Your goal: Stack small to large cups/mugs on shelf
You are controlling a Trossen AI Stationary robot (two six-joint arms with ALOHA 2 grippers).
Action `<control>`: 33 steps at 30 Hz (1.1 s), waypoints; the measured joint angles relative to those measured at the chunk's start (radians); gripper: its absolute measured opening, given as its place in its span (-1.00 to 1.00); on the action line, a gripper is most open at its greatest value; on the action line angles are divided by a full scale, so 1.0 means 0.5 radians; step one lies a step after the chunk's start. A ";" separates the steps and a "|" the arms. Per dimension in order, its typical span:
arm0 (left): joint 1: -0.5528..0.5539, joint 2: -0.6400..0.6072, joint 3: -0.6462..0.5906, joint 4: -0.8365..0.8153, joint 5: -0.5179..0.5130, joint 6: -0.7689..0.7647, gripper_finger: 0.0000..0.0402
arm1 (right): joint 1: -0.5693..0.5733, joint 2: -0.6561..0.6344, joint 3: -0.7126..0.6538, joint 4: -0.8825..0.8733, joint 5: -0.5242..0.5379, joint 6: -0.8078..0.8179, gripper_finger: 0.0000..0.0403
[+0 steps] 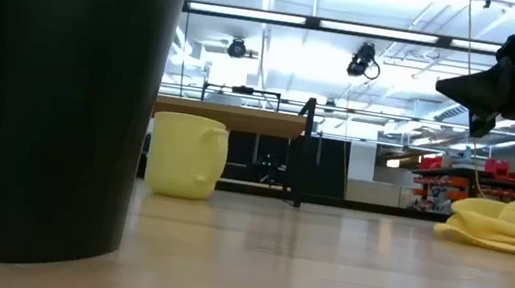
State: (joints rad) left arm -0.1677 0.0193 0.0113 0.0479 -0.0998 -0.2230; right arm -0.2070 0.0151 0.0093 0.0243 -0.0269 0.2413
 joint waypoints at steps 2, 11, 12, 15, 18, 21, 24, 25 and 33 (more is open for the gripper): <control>0.001 0.000 0.000 0.000 0.000 -0.001 -0.82 | 0.000 0.000 0.000 0.000 0.000 0.000 -0.94; 0.001 0.000 -0.001 0.000 -0.001 -0.001 -0.84 | 0.000 0.000 0.000 0.001 0.000 0.000 -0.94; 0.001 0.000 0.000 0.000 -0.001 -0.001 -0.83 | 0.000 0.000 0.000 0.000 0.000 0.000 -0.94; 0.001 0.000 0.000 0.000 0.000 -0.001 -0.81 | 0.000 0.000 0.000 0.000 0.000 0.000 -0.94; 0.001 0.000 0.000 0.000 -0.001 -0.001 -0.80 | 0.000 0.000 0.000 0.000 0.000 0.000 -0.94; 0.000 0.000 -0.001 0.000 0.000 0.000 -0.81 | 0.000 0.000 0.000 0.000 0.000 -0.001 -0.94; 0.000 0.000 0.000 0.000 0.000 -0.001 -0.84 | 0.000 0.000 0.000 0.000 0.000 0.000 -0.94; 0.001 0.000 0.000 0.000 -0.001 0.000 -0.84 | 0.000 0.000 0.000 0.000 0.000 0.000 -0.94; 0.000 0.000 -0.001 0.000 0.000 0.000 -0.82 | -0.001 0.000 0.000 0.000 0.000 0.000 -0.94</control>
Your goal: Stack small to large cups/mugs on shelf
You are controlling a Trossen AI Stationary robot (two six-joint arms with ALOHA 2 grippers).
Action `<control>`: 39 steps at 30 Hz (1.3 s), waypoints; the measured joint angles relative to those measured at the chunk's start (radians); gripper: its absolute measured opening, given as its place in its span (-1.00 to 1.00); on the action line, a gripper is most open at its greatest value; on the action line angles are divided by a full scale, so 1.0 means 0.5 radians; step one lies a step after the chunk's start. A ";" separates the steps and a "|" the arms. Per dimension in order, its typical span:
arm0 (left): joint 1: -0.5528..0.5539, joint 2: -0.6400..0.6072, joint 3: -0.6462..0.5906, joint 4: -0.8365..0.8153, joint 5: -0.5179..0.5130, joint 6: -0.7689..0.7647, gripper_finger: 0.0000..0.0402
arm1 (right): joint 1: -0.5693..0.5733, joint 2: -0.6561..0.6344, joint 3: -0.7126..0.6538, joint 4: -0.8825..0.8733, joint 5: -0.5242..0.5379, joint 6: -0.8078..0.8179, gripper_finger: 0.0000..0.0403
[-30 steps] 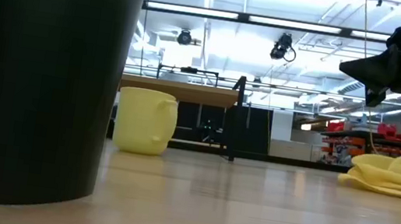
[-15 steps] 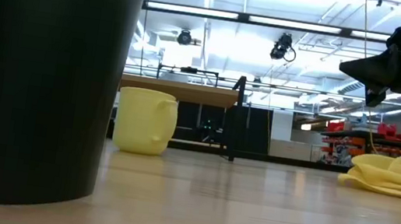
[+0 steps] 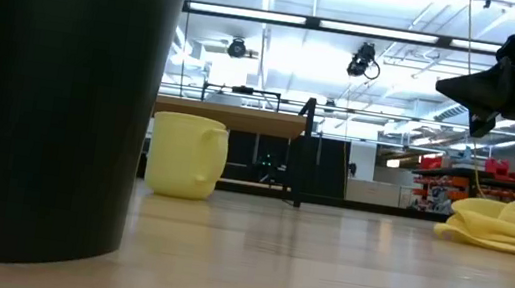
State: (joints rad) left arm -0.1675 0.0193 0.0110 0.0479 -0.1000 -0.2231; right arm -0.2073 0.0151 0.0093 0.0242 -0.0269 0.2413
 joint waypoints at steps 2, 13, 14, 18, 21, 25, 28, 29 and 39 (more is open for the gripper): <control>0.000 0.000 0.000 0.000 0.000 -0.001 -0.81 | 0.000 0.001 0.000 0.000 0.000 0.000 -0.94; 0.000 0.000 0.000 0.000 0.000 0.000 -0.85 | 0.001 0.000 0.000 0.000 0.000 0.000 -0.94; 0.000 0.000 0.000 0.000 0.000 -0.001 -0.85 | 0.000 0.000 0.000 0.000 0.000 0.000 -0.94; 0.001 0.000 0.000 0.000 0.000 -0.001 -0.86 | 0.000 0.000 0.000 0.000 0.000 0.000 -0.94; 0.000 0.000 0.000 0.001 0.000 0.013 -0.85 | 0.001 0.000 0.000 0.000 0.000 -0.001 -0.94; 0.000 0.000 0.001 0.009 -0.002 0.117 -0.82 | 0.001 0.000 0.000 0.000 0.000 0.000 -0.94; 0.000 0.000 0.000 0.009 -0.003 0.098 -0.80 | 0.000 0.000 0.000 0.000 0.000 0.000 -0.94; 0.000 0.000 0.000 0.008 -0.003 0.098 -0.80 | 0.001 0.001 0.000 0.000 0.000 0.000 -0.94; 0.000 0.000 0.001 0.008 -0.007 -0.050 -0.84 | 0.000 0.000 0.000 0.000 0.000 0.000 -0.94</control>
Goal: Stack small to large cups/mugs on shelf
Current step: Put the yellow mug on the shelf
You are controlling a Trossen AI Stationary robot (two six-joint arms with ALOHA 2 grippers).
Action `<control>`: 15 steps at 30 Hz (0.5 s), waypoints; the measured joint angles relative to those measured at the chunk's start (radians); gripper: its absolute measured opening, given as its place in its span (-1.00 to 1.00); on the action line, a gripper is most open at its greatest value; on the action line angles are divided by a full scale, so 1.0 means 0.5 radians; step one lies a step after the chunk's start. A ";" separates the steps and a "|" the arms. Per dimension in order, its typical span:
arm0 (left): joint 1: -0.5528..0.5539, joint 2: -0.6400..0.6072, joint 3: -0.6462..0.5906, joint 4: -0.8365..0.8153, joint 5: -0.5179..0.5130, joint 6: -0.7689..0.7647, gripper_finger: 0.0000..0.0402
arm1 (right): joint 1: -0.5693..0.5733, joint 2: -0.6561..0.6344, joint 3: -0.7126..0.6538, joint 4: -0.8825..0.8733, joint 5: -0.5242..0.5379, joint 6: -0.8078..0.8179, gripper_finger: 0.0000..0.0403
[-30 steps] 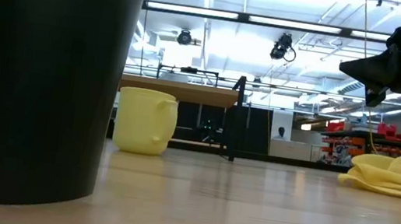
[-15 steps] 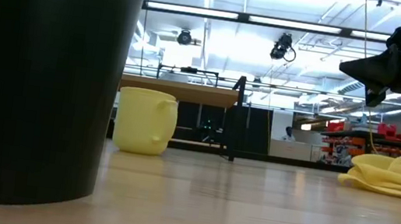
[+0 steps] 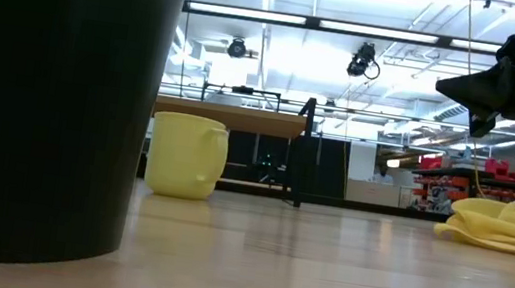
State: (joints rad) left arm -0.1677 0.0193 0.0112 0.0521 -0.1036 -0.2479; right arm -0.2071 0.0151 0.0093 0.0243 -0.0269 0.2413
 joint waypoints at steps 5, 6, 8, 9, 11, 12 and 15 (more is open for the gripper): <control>0.000 0.000 0.000 0.046 0.000 -0.426 -0.85 | 0.000 0.000 0.000 0.000 0.000 0.000 -0.94; 0.000 0.000 0.000 0.057 -0.006 -0.507 -0.84 | 0.000 0.000 0.000 0.001 0.000 0.000 -0.94; 0.000 0.000 0.000 0.106 -0.056 -0.627 -0.83 | 0.000 0.000 0.000 0.001 0.000 0.000 -0.94; 0.001 0.000 0.000 0.136 -0.093 -0.703 -0.82 | 0.000 0.000 0.000 0.000 0.000 -0.009 -0.94; 0.001 0.000 0.000 0.227 -0.193 -0.875 -0.81 | 0.000 0.000 0.000 0.000 0.000 -0.050 -0.94; 0.000 0.000 0.000 0.283 -0.255 -0.984 -0.81 | 0.000 0.000 0.000 0.001 0.000 -0.057 -0.94; 0.001 0.000 0.000 0.404 -0.421 -1.300 -0.80 | 0.000 0.000 0.000 0.004 0.000 -0.046 -0.94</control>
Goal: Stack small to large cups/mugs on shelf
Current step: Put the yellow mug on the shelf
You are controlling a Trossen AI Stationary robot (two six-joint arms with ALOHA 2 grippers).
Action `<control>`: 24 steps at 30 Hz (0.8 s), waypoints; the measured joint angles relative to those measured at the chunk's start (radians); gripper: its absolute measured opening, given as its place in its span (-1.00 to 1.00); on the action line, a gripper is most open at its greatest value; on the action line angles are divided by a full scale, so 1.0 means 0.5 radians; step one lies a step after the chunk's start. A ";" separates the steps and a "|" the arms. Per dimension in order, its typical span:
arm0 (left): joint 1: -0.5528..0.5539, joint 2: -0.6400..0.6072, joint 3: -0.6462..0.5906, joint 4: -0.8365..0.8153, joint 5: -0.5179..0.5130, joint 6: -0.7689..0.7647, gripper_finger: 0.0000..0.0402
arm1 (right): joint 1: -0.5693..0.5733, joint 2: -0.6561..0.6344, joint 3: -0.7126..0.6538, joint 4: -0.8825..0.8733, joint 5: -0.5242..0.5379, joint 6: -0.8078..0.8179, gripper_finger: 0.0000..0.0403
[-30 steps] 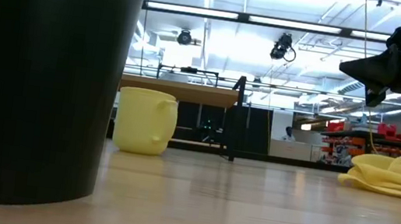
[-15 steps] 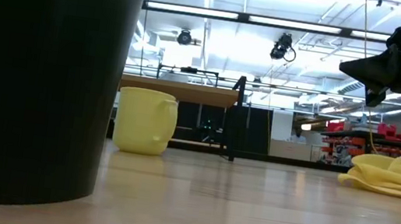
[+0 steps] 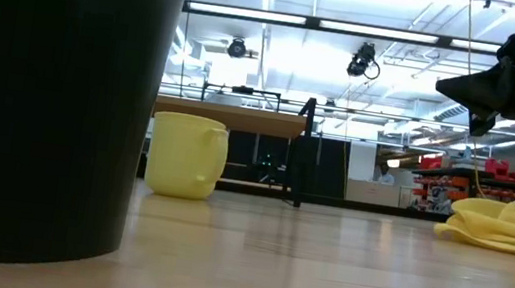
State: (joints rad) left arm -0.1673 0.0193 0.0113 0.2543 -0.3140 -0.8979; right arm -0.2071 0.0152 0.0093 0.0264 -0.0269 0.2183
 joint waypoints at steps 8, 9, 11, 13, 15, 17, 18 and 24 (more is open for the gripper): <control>0.001 0.000 0.000 0.098 -0.282 -0.051 -0.84 | 0.000 0.001 0.000 0.322 0.073 0.940 -0.94; 0.002 0.000 0.000 0.099 -0.336 -0.055 -0.84 | 0.000 0.001 0.000 0.377 0.094 1.044 -0.94; 0.002 0.000 0.000 0.099 -0.398 -0.074 -0.83 | 0.000 0.001 0.000 0.468 0.126 1.227 -0.94; 0.002 0.000 0.000 0.108 -0.404 -0.113 -0.82 | -0.001 0.001 0.000 0.557 0.149 1.348 -0.94; 0.002 0.000 0.000 0.129 -0.396 -0.120 -0.81 | -0.001 0.001 0.000 0.646 0.158 1.420 -0.94; 0.002 0.000 0.000 0.185 -0.341 -0.117 -0.81 | 0.000 0.001 0.000 0.751 0.158 1.496 -0.94; 0.002 0.000 0.000 0.206 -0.302 -0.117 -0.81 | 0.000 0.001 0.000 0.814 0.157 1.550 -0.94; -0.001 0.073 0.055 0.202 -0.222 -0.002 -0.85 | 0.002 0.000 0.057 1.110 0.004 1.600 -0.94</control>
State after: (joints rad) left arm -0.1680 0.0556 0.0387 0.3553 -0.4252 -0.8989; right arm -0.2062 0.0152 0.0379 0.5814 -0.0248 1.0182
